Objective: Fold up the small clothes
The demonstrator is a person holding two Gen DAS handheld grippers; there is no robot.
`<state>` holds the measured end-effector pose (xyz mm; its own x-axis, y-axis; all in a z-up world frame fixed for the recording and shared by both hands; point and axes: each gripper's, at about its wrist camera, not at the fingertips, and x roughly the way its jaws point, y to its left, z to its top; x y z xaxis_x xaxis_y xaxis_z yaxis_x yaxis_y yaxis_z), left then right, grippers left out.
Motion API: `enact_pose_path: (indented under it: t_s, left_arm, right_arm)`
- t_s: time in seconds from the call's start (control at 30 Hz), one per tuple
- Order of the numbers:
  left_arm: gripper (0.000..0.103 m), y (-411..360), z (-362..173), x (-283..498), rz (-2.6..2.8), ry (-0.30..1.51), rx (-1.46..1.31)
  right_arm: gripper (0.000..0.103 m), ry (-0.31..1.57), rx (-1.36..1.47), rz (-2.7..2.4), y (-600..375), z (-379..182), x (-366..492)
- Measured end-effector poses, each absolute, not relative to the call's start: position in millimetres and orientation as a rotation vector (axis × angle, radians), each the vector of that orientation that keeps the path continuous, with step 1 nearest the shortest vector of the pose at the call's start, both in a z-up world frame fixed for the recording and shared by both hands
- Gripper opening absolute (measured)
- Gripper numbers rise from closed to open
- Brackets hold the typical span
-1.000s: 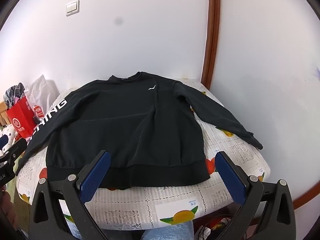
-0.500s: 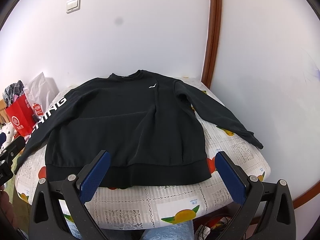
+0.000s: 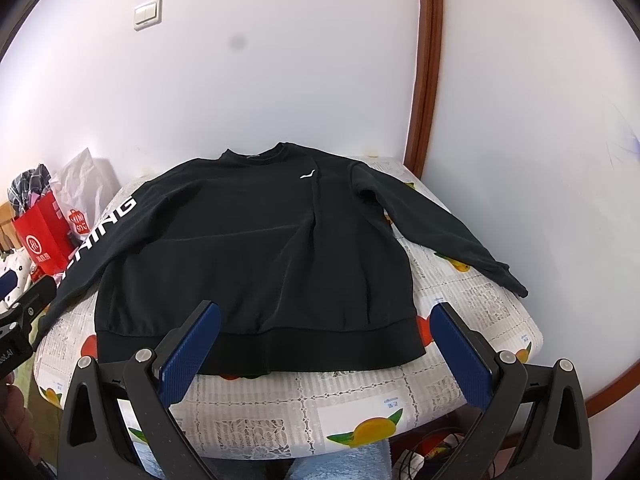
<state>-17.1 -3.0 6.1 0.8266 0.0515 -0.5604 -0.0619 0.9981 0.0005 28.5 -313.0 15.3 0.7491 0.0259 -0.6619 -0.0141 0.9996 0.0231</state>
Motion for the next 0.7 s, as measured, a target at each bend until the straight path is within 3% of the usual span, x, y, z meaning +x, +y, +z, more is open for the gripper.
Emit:
enact_pose_path:
  t_s: [0.7]
  left_arm:
    - [0.103,-1.2,8.7,-18.7,0.063,0.588,-0.031]
  right_arm:
    - [0.103,0.721,0.019,0.009,-313.9,17.9,26.2]
